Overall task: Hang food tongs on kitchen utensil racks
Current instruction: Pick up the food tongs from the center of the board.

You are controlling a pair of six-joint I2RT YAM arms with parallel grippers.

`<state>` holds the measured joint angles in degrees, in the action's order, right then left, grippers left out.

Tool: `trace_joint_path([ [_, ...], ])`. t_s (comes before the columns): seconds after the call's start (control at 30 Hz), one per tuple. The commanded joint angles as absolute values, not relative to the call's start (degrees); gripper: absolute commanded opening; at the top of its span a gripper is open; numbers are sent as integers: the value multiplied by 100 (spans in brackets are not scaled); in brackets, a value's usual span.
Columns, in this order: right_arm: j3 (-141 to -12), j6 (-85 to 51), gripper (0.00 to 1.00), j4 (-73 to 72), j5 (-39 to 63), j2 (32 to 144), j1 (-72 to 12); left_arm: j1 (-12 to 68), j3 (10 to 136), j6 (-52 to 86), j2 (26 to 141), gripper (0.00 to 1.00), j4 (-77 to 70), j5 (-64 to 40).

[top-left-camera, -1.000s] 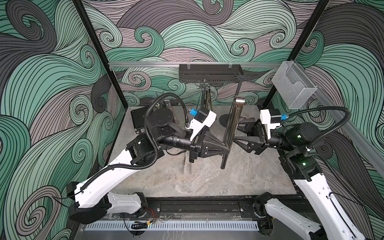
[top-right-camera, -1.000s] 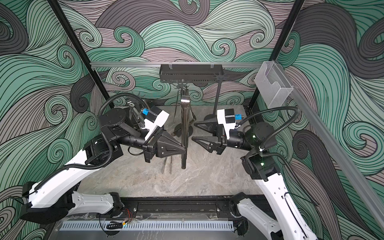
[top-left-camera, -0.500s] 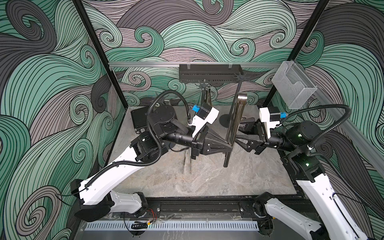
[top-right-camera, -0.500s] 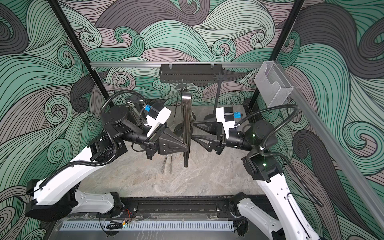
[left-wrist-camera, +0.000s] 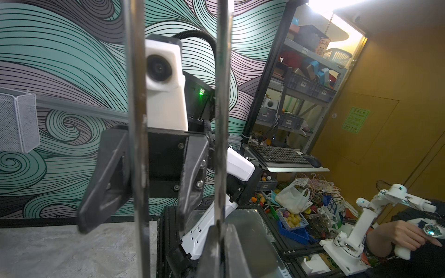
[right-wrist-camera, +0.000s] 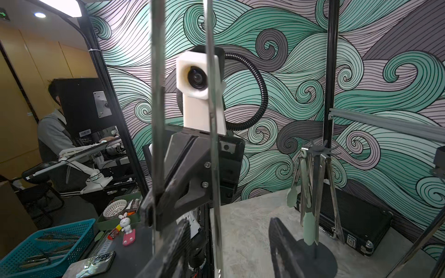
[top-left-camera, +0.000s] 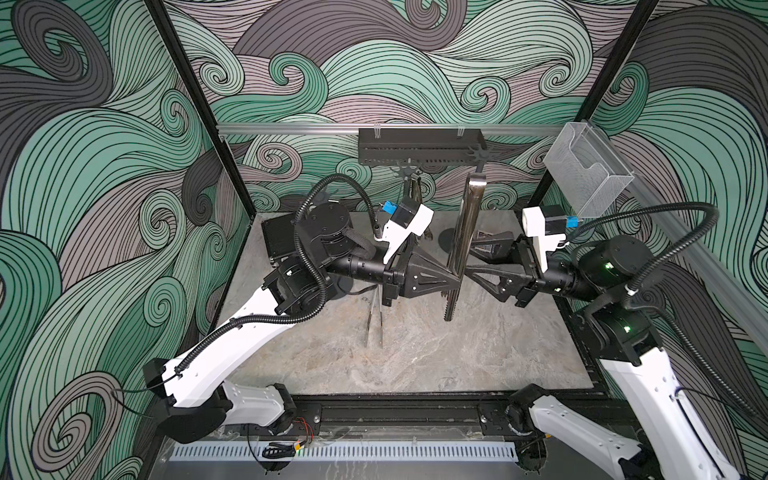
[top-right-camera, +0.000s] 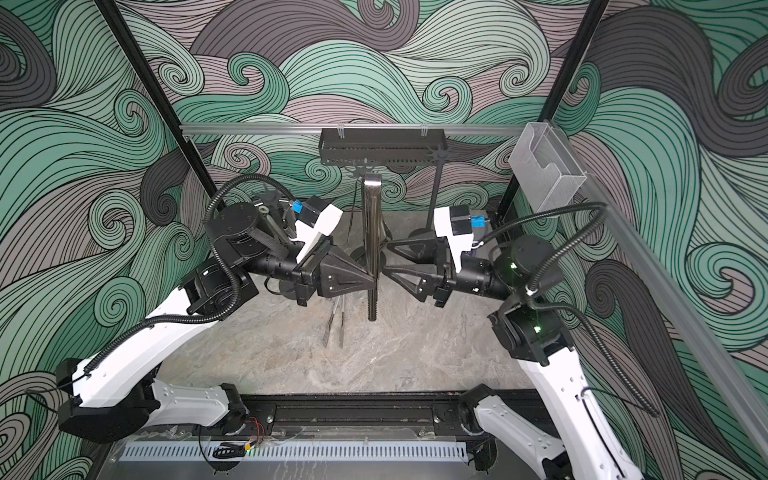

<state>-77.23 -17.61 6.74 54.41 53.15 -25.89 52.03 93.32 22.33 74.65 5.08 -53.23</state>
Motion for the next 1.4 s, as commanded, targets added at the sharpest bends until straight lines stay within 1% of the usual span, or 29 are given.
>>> trace_joint_path([
  [0.0,-7838,-1861,53,662,5480,5428,-2637,5176,9492,2421,7473,0,51,-5541],
  [0.3,-7870,-1863,53,639,5534,5525,-2775,5177,9492,2358,7505,0,98,-5535],
  [0.5,-7934,-1802,48,752,5520,5562,-2878,5172,9475,2385,7565,0,-4,-5553],
  [0.6,-7962,-1802,43,766,5521,5579,-2926,5177,9474,2398,7585,0,-53,-5562],
  [0.77,-8031,-1751,29,863,5511,5616,-2984,5176,9457,2410,7618,0,-110,-5581],
  [0.8,-8037,-1727,25,903,5499,5617,-2988,5176,9448,2409,7620,0,-124,-5571],
  [0.87,-8037,-1699,11,949,5439,5594,-2997,5177,9424,2401,7615,0,-131,-5555],
  [0.9,-8028,-1680,3,986,5388,5577,-2997,5177,9414,2386,7611,0,-126,-5539],
  [0.93,-8032,-1655,0,1017,5334,5565,-2997,5172,9405,2367,7603,0,-102,-5518],
  [1.03,-8035,-1578,0,1115,5256,5528,-2997,5159,9387,2262,7570,1,9,-5434],
  [1.07,-8040,-1565,0,1135,5227,5507,-2997,5152,9382,2222,7547,5,87,-5370],
  [1.13,-8041,-1539,0,1161,5158,5486,-2996,5129,9378,2114,7517,21,247,-5241],
  [1.17,-8040,-1530,0,1174,5124,5471,-2997,5111,9369,2073,7494,31,311,-5182],
  [1.2,-8041,-1508,0,1186,5085,5464,-2997,5091,9354,2017,7481,43,405,-5100],
  [1.23,-8040,-1486,0,1211,5029,5442,-2997,5074,9336,1934,7443,53,522,-4990],
  [1.27,-8051,-1458,0,1239,4983,5433,-2997,5049,9319,1852,7415,61,627,-4886],
  [1.3,-8055,-1427,0,1266,4942,5421,-2997,5020,9293,1777,7376,82,754,-4784],
  [1.33,-8066,-1392,0,1309,4874,5406,-2995,4991,9269,1695,7345,97,875,-4686],
  [1.37,-8075,-1344,0,1355,4810,5397,-2996,4950,9251,1643,7316,98,984,-4611],
])
